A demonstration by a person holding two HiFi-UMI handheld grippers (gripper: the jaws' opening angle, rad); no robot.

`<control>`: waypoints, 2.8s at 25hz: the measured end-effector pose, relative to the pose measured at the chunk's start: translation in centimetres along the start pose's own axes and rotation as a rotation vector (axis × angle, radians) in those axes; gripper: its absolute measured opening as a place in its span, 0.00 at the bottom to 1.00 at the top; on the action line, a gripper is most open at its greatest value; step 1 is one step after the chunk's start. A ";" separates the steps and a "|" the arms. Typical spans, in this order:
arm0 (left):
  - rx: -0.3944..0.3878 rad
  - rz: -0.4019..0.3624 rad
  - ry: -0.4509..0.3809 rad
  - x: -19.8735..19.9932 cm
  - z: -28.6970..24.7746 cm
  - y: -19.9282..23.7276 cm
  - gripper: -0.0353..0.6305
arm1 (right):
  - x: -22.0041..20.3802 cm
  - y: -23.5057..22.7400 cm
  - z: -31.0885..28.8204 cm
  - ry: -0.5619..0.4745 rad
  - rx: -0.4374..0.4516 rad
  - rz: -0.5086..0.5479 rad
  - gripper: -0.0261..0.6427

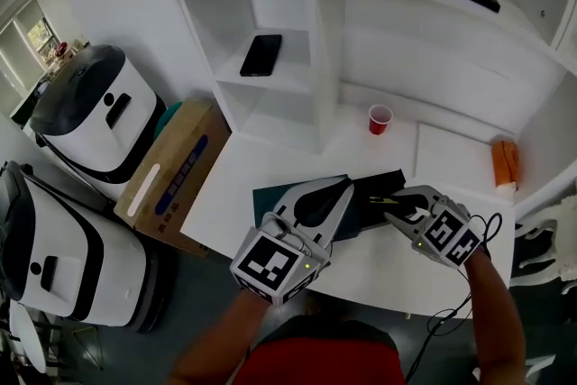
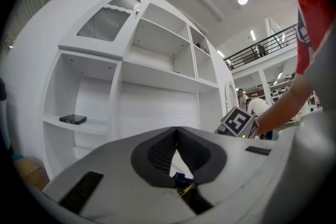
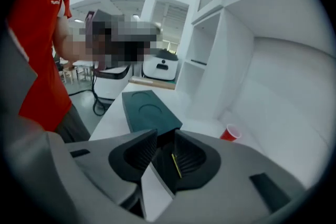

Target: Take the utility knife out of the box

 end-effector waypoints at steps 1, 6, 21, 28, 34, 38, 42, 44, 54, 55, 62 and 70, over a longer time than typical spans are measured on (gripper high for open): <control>-0.001 0.003 0.003 -0.2 -0.1 0.3 0.08 | -0.5 -0.1 -0.8 0.049 0.031 0.023 0.23; 0.017 0.039 0.040 -0.7 -0.8 0.8 0.08 | -3.1 -0.5 -4.1 0.246 0.186 0.104 0.27; 0.138 0.040 0.083 -2.0 -1.3 4.1 0.08 | -9.1 -2.4 -12.3 0.554 0.420 0.200 0.27; 0.161 0.057 0.098 -2.7 -1.5 5.3 0.08 | -10.5 -3.9 -12.7 0.677 0.425 0.207 0.27; 0.152 0.064 0.101 -3.1 -2.0 5.5 0.08 | -10.2 -3.2 -13.0 0.639 0.480 0.196 0.17; 0.140 0.058 0.102 -3.2 -2.2 5.5 0.08 | -9.7 -2.4 -13.1 0.593 0.502 0.221 0.16; 0.121 0.043 0.091 -3.0 -2.3 5.4 0.08 | -7.3 -2.8 -12.1 0.474 0.429 0.167 0.16; 0.118 0.054 0.087 -2.7 -2.4 5.2 0.08 | -5.0 -3.6 -10.7 0.366 0.358 0.097 0.16; 0.026 0.058 0.072 -2.0 -4.7 2.8 0.08 | 3.8 -5.7 -0.1 -0.263 0.006 -0.243 0.16; 0.014 0.058 0.069 -1.9 -4.9 2.4 0.08 | 4.5 -5.8 1.2 -0.325 -0.028 -0.271 0.16; -0.075 0.038 0.037 -1.4 -6.6 0.0 0.08 | 6.9 -5.1 8.1 -0.663 -0.200 -0.393 0.16; -0.125 0.060 0.058 -1.0 -7.3 -2.1 0.08 | 6.6 -4.5 10.1 -0.714 -0.268 -0.399 0.16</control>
Point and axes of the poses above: the fingertips, and each gripper's own axes: z backward along the fingers, y to its left, x out of its top, the point moved 4 cm from there along z, backward along the fingers, and after that the axes turned 5 degrees about -y, right-handed, at the moved point
